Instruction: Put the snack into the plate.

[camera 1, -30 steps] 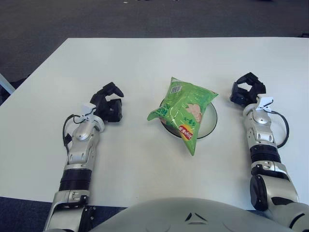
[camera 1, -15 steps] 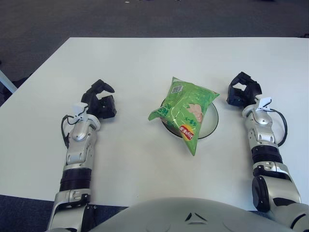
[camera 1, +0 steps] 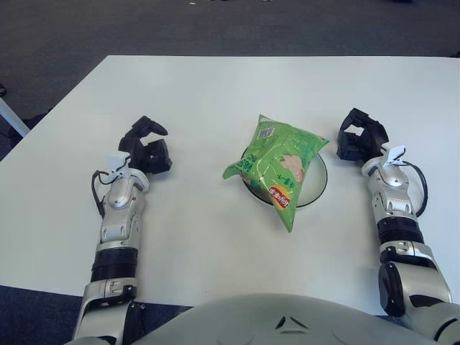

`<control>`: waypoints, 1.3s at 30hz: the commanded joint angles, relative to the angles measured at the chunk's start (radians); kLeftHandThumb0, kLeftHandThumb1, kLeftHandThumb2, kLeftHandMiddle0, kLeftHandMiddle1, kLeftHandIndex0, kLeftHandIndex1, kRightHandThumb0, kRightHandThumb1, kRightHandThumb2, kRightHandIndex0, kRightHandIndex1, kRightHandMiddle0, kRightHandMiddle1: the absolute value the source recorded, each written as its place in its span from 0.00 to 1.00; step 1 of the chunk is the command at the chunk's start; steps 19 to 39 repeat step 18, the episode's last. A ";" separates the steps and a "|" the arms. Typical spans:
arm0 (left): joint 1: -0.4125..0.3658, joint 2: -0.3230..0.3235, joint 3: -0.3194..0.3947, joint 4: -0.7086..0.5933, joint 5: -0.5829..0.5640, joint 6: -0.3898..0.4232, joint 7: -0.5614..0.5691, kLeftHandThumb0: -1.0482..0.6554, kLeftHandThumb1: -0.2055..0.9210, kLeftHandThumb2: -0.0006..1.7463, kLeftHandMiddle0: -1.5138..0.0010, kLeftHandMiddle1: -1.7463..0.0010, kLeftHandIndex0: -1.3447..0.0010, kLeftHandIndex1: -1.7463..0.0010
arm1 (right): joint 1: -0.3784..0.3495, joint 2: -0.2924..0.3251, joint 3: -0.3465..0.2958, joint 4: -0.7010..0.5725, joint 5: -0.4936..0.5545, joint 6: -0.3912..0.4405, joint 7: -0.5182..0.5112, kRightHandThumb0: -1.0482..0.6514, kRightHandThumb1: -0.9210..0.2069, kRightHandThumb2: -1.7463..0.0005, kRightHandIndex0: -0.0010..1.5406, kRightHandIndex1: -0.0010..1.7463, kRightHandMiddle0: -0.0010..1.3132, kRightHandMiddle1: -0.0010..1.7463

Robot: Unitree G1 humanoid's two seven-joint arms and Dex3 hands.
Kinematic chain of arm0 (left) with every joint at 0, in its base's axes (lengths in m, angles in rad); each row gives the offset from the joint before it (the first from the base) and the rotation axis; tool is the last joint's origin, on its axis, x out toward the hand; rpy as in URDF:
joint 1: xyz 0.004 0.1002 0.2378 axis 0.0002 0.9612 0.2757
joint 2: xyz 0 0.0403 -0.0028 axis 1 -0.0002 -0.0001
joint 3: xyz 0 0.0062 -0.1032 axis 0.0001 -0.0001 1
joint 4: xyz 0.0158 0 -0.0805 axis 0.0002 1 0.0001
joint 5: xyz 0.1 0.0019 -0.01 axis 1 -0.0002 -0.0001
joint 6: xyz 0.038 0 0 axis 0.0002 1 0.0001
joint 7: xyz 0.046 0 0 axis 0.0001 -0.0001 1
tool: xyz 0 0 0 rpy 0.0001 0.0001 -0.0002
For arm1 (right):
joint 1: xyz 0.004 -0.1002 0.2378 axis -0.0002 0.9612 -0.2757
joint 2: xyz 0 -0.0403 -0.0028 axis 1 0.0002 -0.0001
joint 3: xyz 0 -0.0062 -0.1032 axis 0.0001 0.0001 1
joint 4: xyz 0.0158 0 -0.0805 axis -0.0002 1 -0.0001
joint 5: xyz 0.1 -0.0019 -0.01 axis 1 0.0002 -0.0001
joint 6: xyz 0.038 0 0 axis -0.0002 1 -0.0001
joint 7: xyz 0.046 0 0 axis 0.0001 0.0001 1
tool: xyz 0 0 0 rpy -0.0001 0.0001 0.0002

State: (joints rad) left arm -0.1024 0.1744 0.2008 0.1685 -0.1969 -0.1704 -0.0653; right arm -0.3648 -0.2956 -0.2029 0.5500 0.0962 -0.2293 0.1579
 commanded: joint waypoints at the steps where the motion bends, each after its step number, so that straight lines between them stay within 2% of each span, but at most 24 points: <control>1: 0.087 -0.079 -0.006 0.103 0.008 -0.029 0.020 0.33 0.45 0.77 0.13 0.00 0.53 0.00 | 0.058 0.038 0.004 0.039 -0.020 0.032 -0.054 0.32 0.60 0.20 0.85 1.00 0.51 1.00; 14: 0.084 -0.073 -0.012 0.124 -0.016 -0.060 -0.038 0.33 0.46 0.76 0.12 0.00 0.54 0.00 | 0.055 0.070 -0.009 0.012 -0.019 0.085 -0.203 0.33 0.53 0.25 0.83 1.00 0.46 1.00; 18: 0.085 -0.064 -0.017 0.125 -0.032 -0.056 -0.084 0.33 0.45 0.76 0.12 0.00 0.53 0.00 | 0.055 0.094 -0.027 -0.001 -0.006 0.087 -0.261 0.35 0.44 0.32 0.79 1.00 0.41 1.00; 39: 0.085 -0.064 -0.017 0.125 -0.032 -0.056 -0.084 0.33 0.45 0.76 0.12 0.00 0.53 0.00 | 0.055 0.094 -0.027 -0.001 -0.006 0.087 -0.261 0.35 0.44 0.32 0.79 1.00 0.41 1.00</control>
